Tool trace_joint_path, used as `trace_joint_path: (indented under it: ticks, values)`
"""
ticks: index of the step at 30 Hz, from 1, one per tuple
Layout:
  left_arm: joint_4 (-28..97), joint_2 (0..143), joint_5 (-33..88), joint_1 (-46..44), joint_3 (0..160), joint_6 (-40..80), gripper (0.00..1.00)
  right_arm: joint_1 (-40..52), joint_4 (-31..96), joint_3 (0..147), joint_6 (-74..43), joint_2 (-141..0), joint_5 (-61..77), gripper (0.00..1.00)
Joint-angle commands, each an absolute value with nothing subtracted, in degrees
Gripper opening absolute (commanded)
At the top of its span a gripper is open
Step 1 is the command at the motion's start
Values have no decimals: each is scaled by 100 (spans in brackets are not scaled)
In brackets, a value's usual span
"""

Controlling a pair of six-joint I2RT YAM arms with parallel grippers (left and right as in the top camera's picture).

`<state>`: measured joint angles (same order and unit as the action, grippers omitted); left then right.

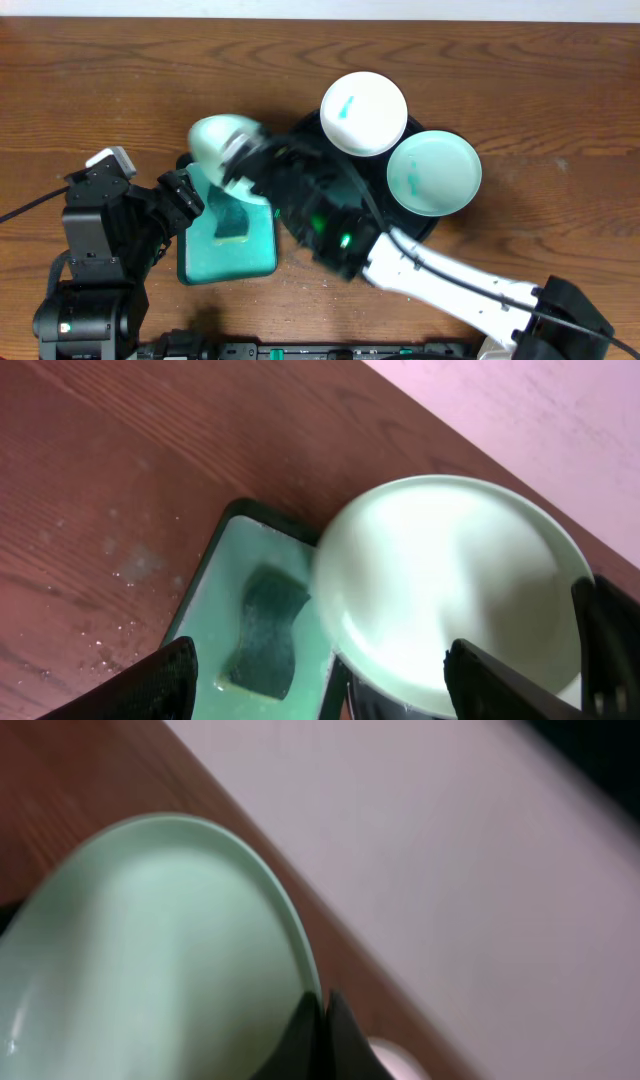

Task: Clean dirty plates on tray and stack at the side
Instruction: 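Carry the pale green plate right and set it beside the black tray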

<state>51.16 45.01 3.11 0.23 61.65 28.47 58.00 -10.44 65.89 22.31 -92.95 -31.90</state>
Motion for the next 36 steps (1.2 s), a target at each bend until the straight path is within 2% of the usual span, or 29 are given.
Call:
trace_joint_path:
  ticks: [1, 5, 6, 9, 13, 15, 20, 25, 31, 36]
  values:
    - [5113, 4512, 344, 43, 6281, 2810, 79, 4886, -314, 6632, -1483, -9214, -1186, 1]
    - [5113, 4512, 344, 43, 6281, 2810, 79, 3559, -183, 6632, -2580, -9037, 1872, 1]
    - [5113, 4512, 344, 43, 6281, 2810, 79, 3352, -156, 6632, -2657, -9004, 2193, 1]
    - [5113, 4512, 344, 43, 6281, 2810, 79, 1682, 423, 6632, -3291, -8713, 3251, 1]
    - [5113, 4512, 344, 43, 6281, 2810, 79, 115, 1343, 6632, -3336, -8538, 3072, 1]
    - [5113, 4512, 344, 43, 6281, 2810, 79, -1133, 2182, 6632, -3319, -8554, 2187, 1]
    - [5113, 4512, 344, 43, 6281, 2810, 79, -2598, 2987, 6632, -3319, -8847, 364, 1]
    - [5113, 4512, 344, 43, 6281, 2810, 79, -2969, 3208, 6630, -3319, -9478, -451, 1]
    - [5113, 4512, 344, 43, 6281, 2810, 79, -2792, 3402, 6630, -3059, -10224, 119, 1]
    - [5113, 4512, 344, 43, 6281, 2810, 79, -2781, 2303, 6630, -2250, -10232, 95, 1]
